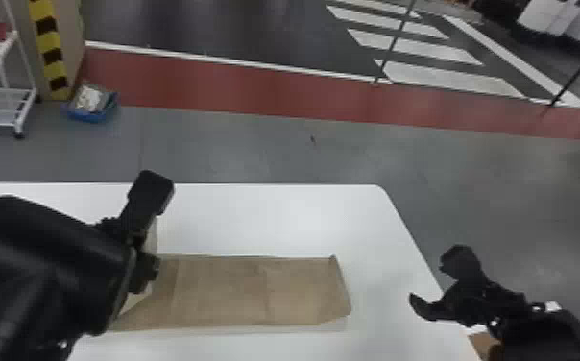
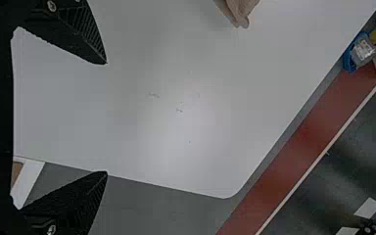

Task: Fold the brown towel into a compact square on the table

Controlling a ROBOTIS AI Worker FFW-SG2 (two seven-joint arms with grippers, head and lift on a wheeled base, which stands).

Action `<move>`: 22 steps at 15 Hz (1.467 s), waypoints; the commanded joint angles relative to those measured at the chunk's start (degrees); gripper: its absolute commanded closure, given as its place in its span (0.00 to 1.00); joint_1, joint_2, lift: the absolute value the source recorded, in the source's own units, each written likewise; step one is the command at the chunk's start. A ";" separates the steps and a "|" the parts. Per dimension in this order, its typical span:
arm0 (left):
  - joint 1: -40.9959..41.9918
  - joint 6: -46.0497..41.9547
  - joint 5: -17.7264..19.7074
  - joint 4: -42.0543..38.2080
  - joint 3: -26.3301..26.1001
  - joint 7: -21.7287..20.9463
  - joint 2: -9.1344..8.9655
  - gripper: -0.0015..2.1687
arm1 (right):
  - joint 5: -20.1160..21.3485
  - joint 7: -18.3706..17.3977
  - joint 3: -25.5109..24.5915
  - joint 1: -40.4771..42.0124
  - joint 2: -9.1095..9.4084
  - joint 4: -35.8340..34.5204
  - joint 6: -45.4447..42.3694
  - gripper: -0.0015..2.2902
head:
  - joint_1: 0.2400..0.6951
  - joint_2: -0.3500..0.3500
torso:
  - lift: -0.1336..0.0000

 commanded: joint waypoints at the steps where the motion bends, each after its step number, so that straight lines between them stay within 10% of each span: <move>1: 0.29 -1.33 3.11 0.47 -2.89 1.63 -0.33 0.97 | -0.06 0.00 -0.17 -0.05 -0.43 -0.04 0.00 0.03 | 1.00 0.00 | 1.00; 10: 1.43 -8.01 5.75 3.46 -11.67 5.94 -0.33 0.97 | 0.11 -0.53 0.54 -1.55 -0.78 2.07 0.18 0.03 | 1.00 0.00 | 1.00; 11: 1.35 -11.88 5.92 5.65 -12.99 6.73 -0.33 0.90 | 0.20 -0.79 0.80 -1.90 -0.78 2.51 0.18 0.03 | 1.00 0.00 | 1.00; 12: 0.99 -19.43 5.92 8.73 -15.01 7.78 -0.33 0.66 | 0.29 -0.79 1.06 -2.25 -0.60 2.59 0.18 0.03 | 1.00 0.00 | 1.00; 13: 0.73 -24.18 6.01 11.02 -16.51 7.96 -0.33 0.13 | 0.29 -0.79 1.42 -2.25 -0.34 2.51 0.35 0.03 | 1.00 0.00 | 1.00; 14: 0.55 -25.76 6.36 11.98 -17.39 7.87 -0.33 0.00 | 0.29 -0.79 1.50 -2.34 -0.25 2.33 0.35 0.03 | 1.00 0.00 | 1.00; 22: 4.60 -24.01 5.40 5.48 -13.78 6.20 -0.33 0.02 | 0.03 0.97 0.89 -1.90 1.07 -3.91 2.29 0.03 | 1.00 0.00 | 1.00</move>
